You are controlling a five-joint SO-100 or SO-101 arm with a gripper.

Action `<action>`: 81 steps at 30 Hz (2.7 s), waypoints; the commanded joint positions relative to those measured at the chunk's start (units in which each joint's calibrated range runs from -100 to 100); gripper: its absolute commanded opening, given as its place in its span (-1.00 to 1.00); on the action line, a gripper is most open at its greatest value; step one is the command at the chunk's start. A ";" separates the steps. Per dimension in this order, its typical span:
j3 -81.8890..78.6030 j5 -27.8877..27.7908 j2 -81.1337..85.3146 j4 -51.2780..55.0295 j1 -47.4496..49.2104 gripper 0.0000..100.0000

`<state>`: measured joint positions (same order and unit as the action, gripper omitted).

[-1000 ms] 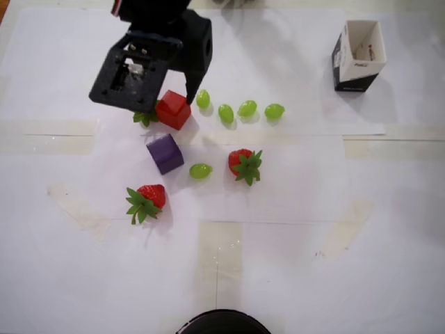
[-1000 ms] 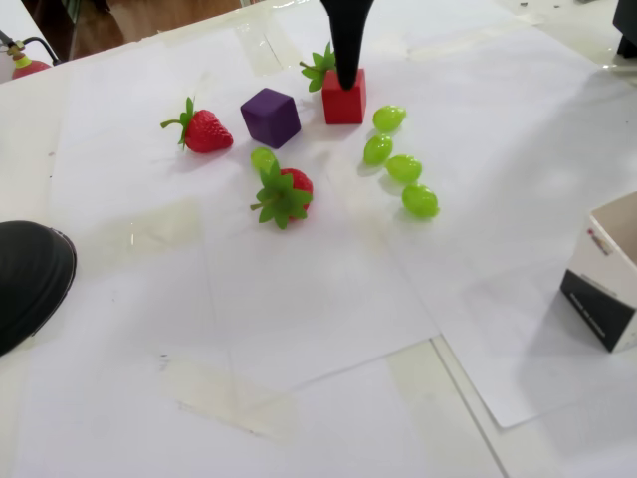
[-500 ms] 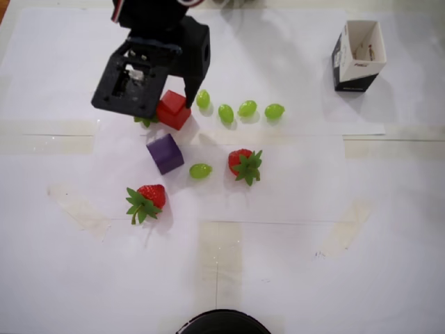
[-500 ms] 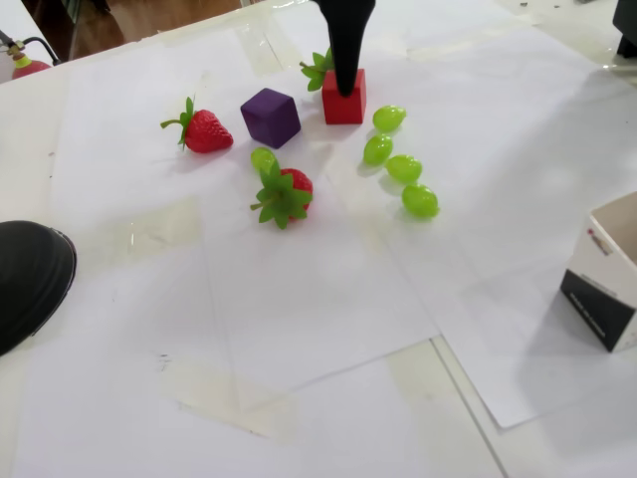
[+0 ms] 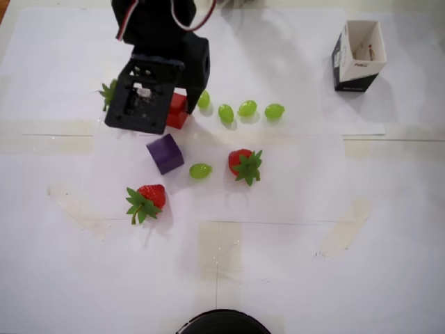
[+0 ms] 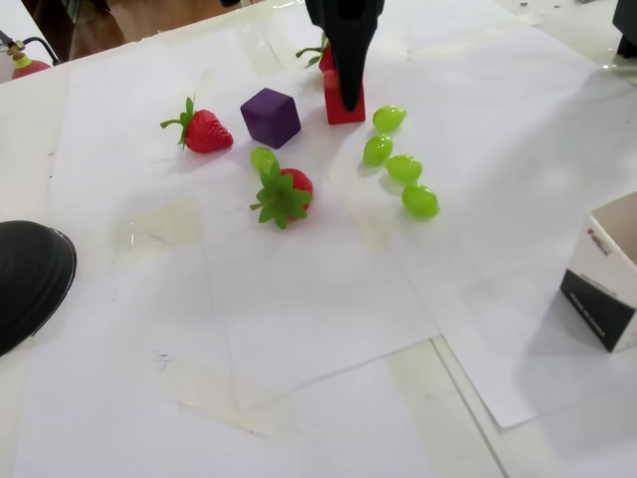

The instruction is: Put the red cube on top of the purple cube

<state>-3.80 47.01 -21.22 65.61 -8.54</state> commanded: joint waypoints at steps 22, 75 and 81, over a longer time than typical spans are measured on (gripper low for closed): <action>1.53 0.49 0.15 2.12 -0.50 -0.68; 4.89 -3.52 6.34 3.26 -0.73 -0.93; 8.53 -3.57 8.15 6.85 -0.80 -0.93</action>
<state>-1.36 43.05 -20.22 70.04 -8.54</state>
